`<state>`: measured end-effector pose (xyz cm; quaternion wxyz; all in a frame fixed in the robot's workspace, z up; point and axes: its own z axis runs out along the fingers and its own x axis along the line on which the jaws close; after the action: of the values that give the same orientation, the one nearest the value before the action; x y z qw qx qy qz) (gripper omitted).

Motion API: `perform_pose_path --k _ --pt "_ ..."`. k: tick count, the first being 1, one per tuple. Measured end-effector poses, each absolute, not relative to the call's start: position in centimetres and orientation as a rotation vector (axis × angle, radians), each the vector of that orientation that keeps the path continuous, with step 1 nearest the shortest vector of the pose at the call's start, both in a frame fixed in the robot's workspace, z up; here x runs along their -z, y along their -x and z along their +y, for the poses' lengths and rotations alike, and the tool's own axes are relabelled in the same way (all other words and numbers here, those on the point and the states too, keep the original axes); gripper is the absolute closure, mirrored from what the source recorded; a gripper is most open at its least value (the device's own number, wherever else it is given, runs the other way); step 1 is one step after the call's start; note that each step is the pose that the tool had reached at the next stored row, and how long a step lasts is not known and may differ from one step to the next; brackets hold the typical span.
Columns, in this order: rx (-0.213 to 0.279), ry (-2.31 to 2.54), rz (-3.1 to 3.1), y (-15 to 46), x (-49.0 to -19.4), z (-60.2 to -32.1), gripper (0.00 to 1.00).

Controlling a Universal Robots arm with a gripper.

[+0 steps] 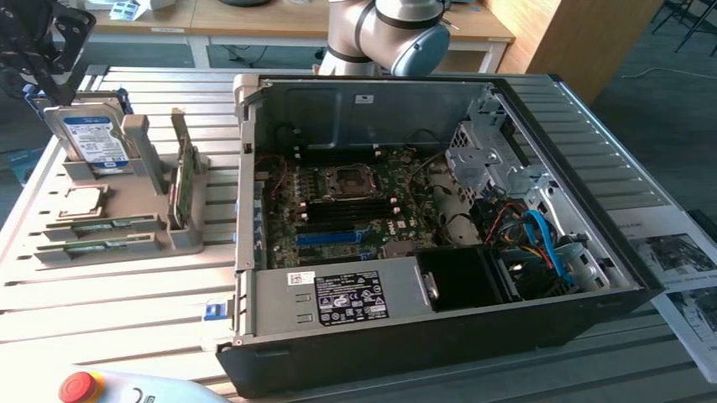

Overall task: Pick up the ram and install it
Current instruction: 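Pick up the ram and move it above insertion slot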

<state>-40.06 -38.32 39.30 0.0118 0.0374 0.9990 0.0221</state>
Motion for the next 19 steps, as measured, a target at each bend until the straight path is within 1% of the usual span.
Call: perform_pose_path --k 19 --pt "-0.07 -0.048 3.118 40.06 -39.3 -38.32 0.9"
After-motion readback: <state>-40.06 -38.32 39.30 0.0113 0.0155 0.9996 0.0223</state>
